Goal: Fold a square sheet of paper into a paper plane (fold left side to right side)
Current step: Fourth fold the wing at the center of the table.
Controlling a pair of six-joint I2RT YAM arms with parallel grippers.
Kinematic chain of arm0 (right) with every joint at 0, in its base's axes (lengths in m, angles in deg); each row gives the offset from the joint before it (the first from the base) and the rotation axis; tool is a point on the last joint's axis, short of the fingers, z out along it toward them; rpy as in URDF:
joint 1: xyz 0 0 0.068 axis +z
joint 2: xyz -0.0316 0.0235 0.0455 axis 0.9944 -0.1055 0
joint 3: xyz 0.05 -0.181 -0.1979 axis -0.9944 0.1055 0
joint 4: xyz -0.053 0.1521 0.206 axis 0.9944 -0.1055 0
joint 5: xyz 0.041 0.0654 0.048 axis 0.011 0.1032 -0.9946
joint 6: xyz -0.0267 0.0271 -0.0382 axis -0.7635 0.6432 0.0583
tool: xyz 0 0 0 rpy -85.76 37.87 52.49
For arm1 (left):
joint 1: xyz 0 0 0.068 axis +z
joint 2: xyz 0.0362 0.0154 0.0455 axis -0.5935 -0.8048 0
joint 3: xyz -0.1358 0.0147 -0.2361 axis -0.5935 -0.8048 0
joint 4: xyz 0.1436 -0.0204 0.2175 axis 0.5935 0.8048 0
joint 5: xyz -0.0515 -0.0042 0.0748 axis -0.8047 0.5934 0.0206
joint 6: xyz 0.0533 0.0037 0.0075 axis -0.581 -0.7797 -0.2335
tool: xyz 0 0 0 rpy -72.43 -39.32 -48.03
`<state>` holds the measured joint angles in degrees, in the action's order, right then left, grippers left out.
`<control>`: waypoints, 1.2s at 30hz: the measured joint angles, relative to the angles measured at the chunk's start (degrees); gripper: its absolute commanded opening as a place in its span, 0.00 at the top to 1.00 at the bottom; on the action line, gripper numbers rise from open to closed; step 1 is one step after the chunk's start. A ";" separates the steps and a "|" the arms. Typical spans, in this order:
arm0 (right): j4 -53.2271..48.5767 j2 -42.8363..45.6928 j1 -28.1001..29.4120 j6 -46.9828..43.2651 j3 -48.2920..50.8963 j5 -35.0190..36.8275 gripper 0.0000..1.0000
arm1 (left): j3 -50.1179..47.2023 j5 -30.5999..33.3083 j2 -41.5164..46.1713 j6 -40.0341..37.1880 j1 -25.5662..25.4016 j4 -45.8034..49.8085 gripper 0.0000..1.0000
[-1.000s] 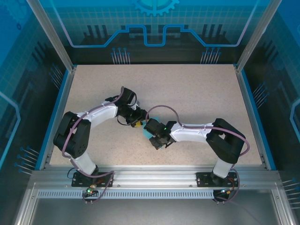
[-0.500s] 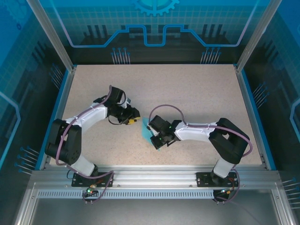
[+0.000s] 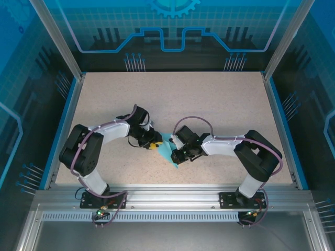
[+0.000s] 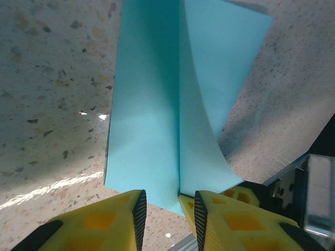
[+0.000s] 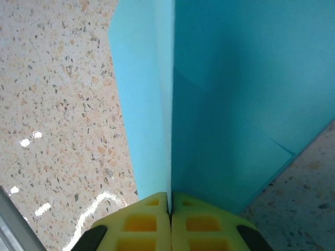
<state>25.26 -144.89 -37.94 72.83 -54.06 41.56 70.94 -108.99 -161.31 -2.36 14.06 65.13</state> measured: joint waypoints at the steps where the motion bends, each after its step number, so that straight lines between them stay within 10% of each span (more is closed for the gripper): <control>1: 0.24 0.00 -0.22 0.04 0.11 -0.39 0.94 | 0.33 -0.02 -0.74 0.09 -0.35 -0.07 0.66; 36: 3.39 -0.26 -3.13 1.33 1.64 -6.40 0.75 | 6.45 0.26 -9.57 1.11 -3.32 -1.01 0.59</control>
<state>28.65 -145.15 -41.07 74.17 -52.42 35.16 77.38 -108.72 -170.88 -1.24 10.73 64.12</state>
